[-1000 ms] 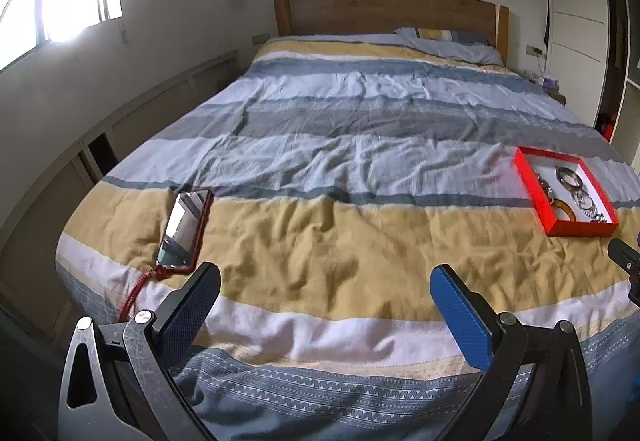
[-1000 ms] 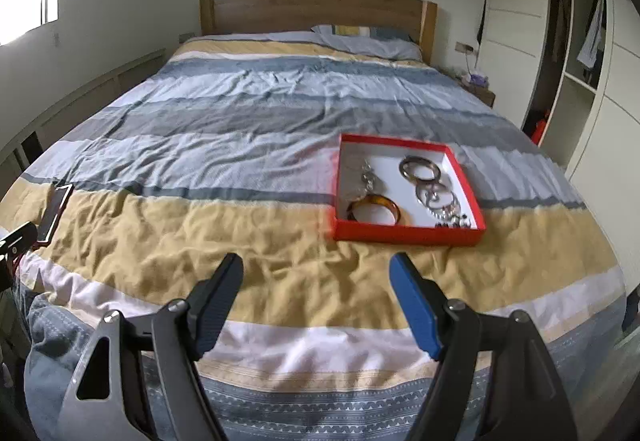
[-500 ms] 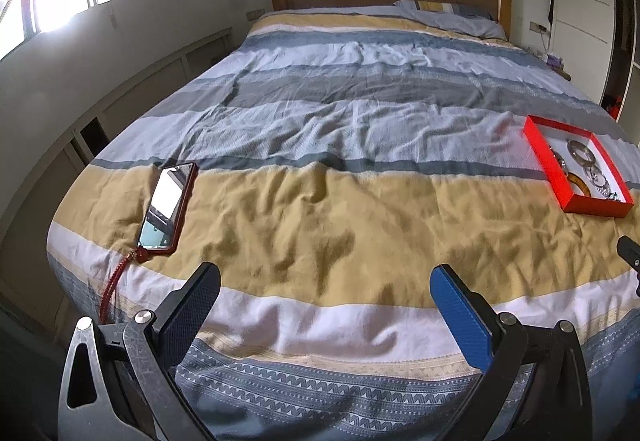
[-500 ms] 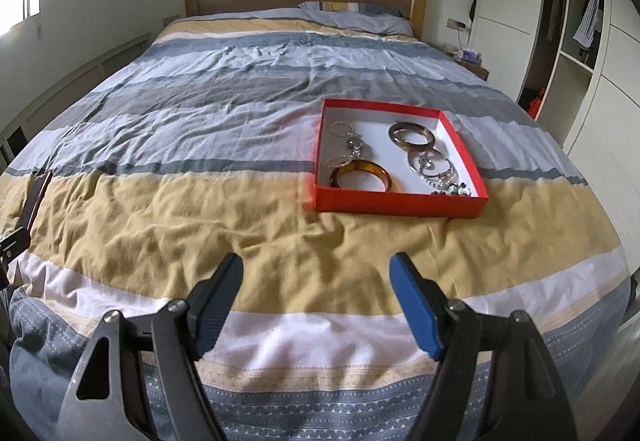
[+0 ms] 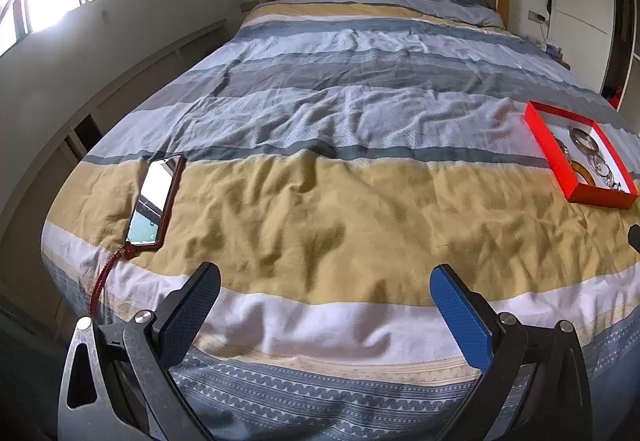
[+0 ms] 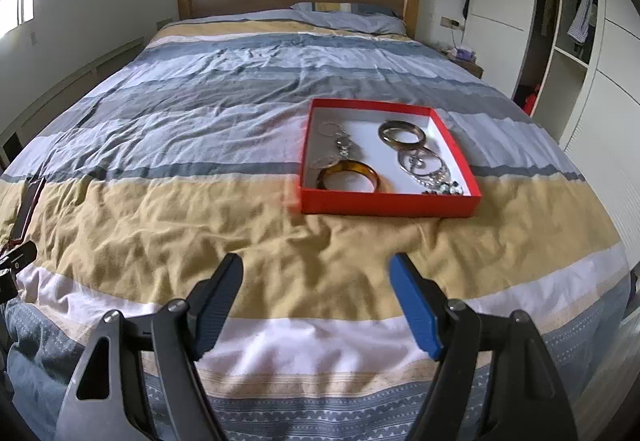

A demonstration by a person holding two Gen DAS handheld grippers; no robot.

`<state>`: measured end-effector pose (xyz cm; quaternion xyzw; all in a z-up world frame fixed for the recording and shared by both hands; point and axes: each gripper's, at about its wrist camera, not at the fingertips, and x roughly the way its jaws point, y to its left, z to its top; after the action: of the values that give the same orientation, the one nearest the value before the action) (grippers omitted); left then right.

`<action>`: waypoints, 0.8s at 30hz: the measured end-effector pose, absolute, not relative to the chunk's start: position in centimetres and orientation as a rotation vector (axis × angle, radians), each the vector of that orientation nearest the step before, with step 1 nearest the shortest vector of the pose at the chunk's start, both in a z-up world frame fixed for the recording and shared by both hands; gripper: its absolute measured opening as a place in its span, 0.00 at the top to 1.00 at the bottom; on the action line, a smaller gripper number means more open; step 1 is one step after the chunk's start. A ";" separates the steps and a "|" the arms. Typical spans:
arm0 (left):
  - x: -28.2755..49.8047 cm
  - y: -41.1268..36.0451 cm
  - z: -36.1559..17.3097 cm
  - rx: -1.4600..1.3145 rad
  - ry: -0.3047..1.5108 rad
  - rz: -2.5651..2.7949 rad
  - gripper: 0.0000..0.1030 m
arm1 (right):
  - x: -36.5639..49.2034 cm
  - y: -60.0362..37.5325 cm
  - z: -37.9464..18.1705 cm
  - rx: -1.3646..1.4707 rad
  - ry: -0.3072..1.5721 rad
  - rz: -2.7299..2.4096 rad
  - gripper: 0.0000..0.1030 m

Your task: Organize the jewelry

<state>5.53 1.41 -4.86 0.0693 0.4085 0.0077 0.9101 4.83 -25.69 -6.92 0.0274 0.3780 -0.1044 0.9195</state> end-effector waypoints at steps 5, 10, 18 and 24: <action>5.3 0.8 -4.8 0.151 0.840 0.004 0.01 | 4.6 -26.6 -6.9 0.075 0.774 -0.235 0.28; 5.2 0.9 -4.8 0.149 0.840 0.001 0.01 | 4.4 -26.9 -6.9 0.082 0.777 -0.245 0.28; 5.2 1.0 -4.8 0.141 0.842 0.000 0.01 | 4.3 -27.0 -6.9 0.079 0.777 -0.243 0.28; 5.2 1.1 -4.8 0.143 0.841 0.001 0.01 | 4.3 -26.9 -7.0 0.082 0.778 -0.244 0.28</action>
<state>5.24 1.08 -4.76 0.0696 0.4077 0.0007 0.9105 4.34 -26.92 -6.96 0.0397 0.3781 -0.1186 0.9173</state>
